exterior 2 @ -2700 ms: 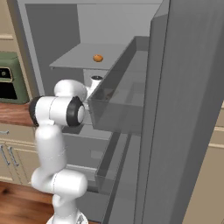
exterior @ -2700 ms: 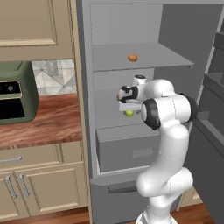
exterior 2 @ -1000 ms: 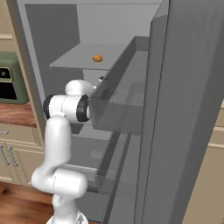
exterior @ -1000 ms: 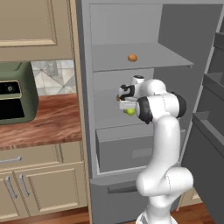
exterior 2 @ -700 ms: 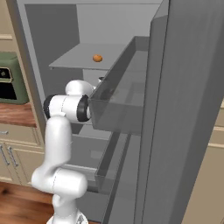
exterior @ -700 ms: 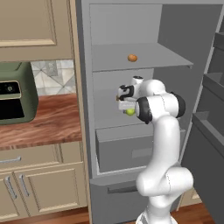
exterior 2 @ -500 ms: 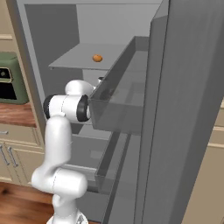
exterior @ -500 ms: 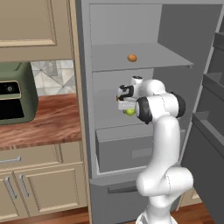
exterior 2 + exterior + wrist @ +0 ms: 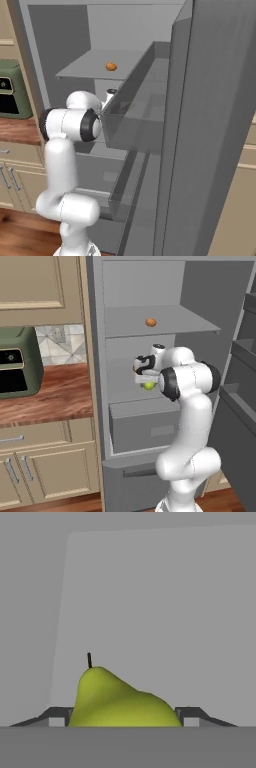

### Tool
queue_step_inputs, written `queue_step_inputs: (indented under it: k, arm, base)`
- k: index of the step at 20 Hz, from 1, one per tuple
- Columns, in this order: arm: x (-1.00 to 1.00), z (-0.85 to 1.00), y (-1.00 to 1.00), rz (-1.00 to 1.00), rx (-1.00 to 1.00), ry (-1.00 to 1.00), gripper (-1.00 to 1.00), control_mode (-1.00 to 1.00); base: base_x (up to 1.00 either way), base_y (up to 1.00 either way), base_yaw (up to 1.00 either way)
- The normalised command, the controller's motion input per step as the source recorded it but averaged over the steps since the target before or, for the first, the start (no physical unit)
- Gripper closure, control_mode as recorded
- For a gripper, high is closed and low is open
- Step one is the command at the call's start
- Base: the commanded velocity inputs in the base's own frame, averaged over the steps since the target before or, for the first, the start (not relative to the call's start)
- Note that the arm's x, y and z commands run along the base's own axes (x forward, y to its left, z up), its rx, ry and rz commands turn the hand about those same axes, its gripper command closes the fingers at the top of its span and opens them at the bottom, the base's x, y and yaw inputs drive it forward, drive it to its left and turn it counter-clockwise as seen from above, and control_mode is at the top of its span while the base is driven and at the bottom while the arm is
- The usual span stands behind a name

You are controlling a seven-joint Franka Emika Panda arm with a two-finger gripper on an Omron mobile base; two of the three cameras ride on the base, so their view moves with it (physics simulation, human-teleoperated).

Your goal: Pick up the pear and tangerine from the fridge and place one fruit on each plate on the dining counter.

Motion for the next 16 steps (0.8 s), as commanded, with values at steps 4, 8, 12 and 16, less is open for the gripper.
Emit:
queue_step_inputs:
  k: [4,8,12,16]
  arm:
    - [-1.0,0.17,0.01,-0.08,0.0,-0.39,1.0,-1.0]
    - [-0.83,0.5,0.0,-0.1,0.0,-0.39,1.0,-1.0]
    - [-0.58,0.8,0.0,-0.04,0.0,-0.28,1.0,-1.0]
    - [-0.4,0.84,0.0,-0.04,0.0,-0.11,1.0,-1.0]
  base:
    - [0.0,0.0,0.0]
    - [0.0,0.0,0.0]
    - [0.0,0.0,0.0]
    - [0.0,0.0,0.0]
